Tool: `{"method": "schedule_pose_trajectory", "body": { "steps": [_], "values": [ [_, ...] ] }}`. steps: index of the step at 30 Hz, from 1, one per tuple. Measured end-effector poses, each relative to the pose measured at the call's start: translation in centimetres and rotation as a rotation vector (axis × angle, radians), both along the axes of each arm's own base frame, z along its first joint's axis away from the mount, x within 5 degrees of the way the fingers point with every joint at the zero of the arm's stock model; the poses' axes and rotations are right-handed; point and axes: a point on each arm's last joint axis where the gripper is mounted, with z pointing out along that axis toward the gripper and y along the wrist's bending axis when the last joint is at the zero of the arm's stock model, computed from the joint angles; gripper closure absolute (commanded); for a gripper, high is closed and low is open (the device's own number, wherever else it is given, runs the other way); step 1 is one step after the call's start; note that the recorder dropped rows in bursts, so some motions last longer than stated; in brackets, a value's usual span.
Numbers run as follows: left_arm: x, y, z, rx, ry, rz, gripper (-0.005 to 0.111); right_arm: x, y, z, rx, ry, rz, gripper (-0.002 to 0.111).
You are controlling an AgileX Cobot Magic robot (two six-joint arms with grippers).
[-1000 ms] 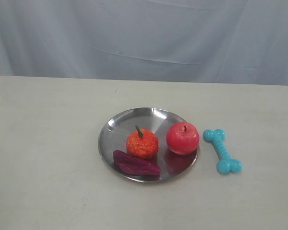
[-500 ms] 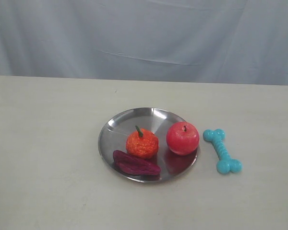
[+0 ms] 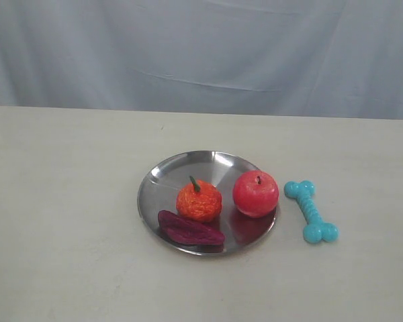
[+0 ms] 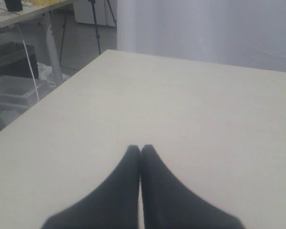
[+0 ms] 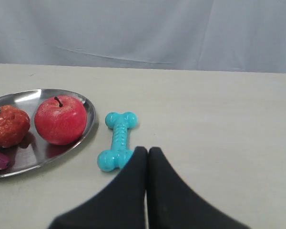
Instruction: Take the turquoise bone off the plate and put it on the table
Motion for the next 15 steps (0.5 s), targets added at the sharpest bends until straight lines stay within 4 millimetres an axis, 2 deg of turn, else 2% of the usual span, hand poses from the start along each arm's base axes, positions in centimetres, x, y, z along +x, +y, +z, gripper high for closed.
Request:
{"method": "schedule_pose_trajectory", "body": {
  "steps": [15],
  "values": [
    [0.0,0.0,0.0,0.0,0.0,0.0,0.107,-0.1,0.02,-0.42,0.02,0.044,-0.002,0.108]
  ]
}}
